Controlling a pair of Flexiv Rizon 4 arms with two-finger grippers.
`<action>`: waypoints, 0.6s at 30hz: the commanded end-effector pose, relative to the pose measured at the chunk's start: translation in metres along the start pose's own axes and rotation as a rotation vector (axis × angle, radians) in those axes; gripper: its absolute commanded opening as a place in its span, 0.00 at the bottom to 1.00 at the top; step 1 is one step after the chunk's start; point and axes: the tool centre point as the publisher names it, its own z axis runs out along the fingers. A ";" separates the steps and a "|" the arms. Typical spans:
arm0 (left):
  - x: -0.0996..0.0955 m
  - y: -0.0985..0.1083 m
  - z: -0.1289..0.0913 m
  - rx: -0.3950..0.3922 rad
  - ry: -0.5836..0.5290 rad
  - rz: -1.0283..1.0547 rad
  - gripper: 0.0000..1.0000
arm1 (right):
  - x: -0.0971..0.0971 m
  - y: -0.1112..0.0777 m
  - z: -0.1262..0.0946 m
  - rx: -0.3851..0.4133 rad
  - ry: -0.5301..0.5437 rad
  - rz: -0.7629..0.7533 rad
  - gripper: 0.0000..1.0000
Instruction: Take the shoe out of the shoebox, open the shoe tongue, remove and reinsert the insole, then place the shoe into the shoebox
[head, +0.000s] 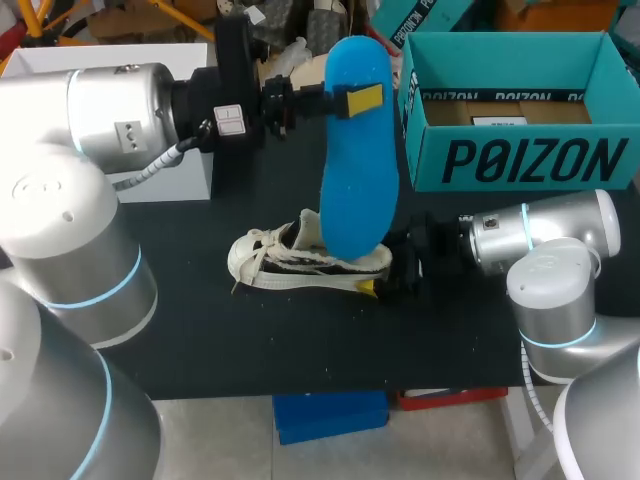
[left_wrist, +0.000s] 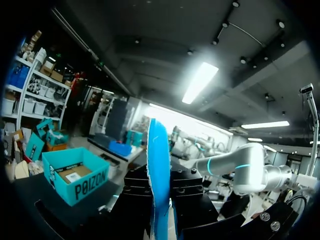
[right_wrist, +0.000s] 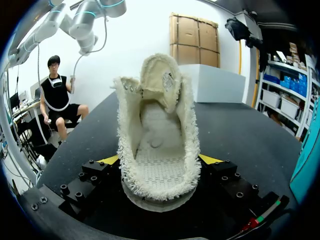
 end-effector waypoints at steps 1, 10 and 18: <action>-0.002 -0.004 0.003 -0.006 0.020 -0.009 0.00 | 0.000 -0.001 0.003 0.002 -0.001 0.002 0.00; 0.002 -0.007 0.006 -0.017 0.053 0.006 0.00 | 0.000 -0.001 0.003 0.002 -0.001 0.002 0.00; 0.002 -0.007 0.006 -0.017 0.053 0.006 0.00 | 0.001 -0.001 0.001 -0.001 0.001 -0.004 0.92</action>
